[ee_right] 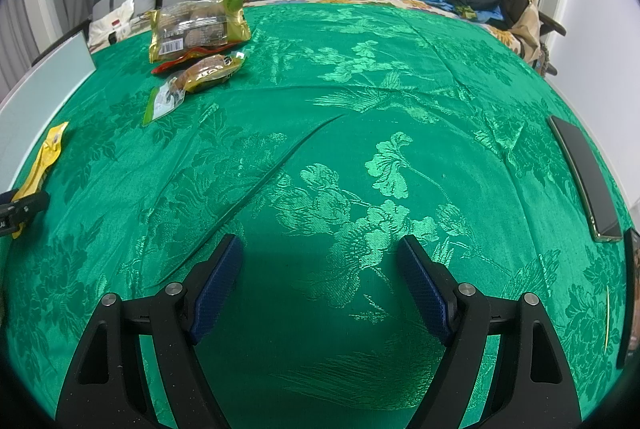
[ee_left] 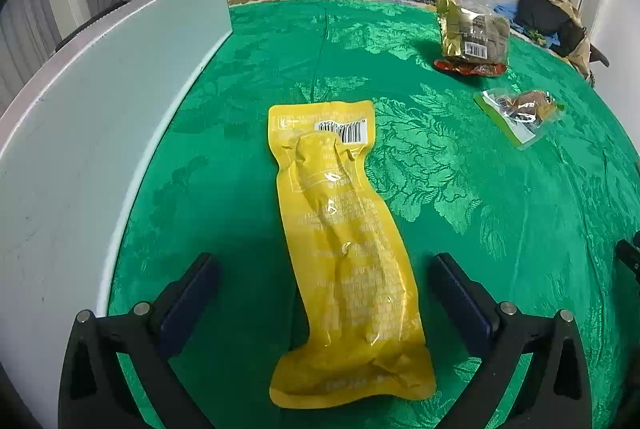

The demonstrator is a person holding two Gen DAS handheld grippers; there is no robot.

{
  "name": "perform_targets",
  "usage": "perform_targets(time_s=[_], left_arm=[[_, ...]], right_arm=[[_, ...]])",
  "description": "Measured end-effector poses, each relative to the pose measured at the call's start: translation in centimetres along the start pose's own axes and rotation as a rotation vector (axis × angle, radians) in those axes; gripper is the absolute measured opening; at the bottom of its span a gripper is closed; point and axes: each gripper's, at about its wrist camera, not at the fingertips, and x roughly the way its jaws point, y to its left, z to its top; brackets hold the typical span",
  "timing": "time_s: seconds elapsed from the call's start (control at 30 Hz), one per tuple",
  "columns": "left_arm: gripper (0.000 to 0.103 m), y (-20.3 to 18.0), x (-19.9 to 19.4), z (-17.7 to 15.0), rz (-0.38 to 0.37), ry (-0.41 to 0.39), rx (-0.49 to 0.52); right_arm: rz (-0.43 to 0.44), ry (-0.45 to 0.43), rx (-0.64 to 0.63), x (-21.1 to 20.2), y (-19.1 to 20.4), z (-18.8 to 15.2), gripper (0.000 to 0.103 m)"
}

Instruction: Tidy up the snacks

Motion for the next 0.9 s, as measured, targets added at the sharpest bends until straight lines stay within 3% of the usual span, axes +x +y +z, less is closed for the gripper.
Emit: perform_targets(time_s=[0.9], left_arm=[[0.103,-0.01,0.09,-0.08,0.001,-0.015,-0.002]], right_arm=[[-0.001,0.0,-0.001,-0.02,-0.01,0.0,0.083]])
